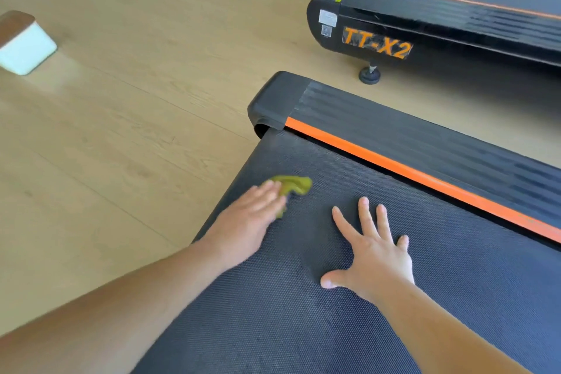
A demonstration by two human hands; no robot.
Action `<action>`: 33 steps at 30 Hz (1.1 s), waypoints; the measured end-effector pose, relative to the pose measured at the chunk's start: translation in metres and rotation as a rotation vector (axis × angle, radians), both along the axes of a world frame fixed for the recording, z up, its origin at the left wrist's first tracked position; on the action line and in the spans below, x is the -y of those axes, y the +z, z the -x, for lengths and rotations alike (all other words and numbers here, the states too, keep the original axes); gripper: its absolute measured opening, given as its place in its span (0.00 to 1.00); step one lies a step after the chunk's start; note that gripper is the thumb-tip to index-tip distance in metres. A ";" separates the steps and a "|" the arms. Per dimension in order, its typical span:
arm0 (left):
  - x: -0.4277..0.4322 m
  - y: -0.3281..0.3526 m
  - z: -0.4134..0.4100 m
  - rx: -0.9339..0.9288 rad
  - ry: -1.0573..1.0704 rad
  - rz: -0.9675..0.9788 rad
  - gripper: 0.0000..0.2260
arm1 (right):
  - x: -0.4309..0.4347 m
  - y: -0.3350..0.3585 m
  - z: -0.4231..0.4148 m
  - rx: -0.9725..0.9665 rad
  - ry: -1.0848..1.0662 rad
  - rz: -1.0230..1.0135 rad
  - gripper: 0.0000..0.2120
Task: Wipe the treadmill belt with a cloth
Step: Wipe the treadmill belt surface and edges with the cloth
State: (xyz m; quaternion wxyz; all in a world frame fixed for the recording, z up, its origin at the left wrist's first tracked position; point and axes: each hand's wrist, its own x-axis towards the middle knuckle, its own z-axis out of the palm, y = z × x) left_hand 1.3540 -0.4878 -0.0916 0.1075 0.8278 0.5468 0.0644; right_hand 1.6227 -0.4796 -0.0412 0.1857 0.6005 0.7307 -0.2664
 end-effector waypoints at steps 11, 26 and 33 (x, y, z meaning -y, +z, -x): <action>0.047 -0.013 -0.073 0.036 -0.222 -0.020 0.22 | 0.106 0.012 -0.105 -0.029 -0.182 -0.056 0.54; 0.081 -0.007 -0.119 -0.069 0.112 -0.032 0.20 | 0.124 0.003 -0.118 0.067 -0.234 0.027 0.61; 0.105 0.003 -0.153 -0.070 -0.349 0.003 0.21 | 0.125 0.003 -0.123 0.024 -0.267 0.008 0.61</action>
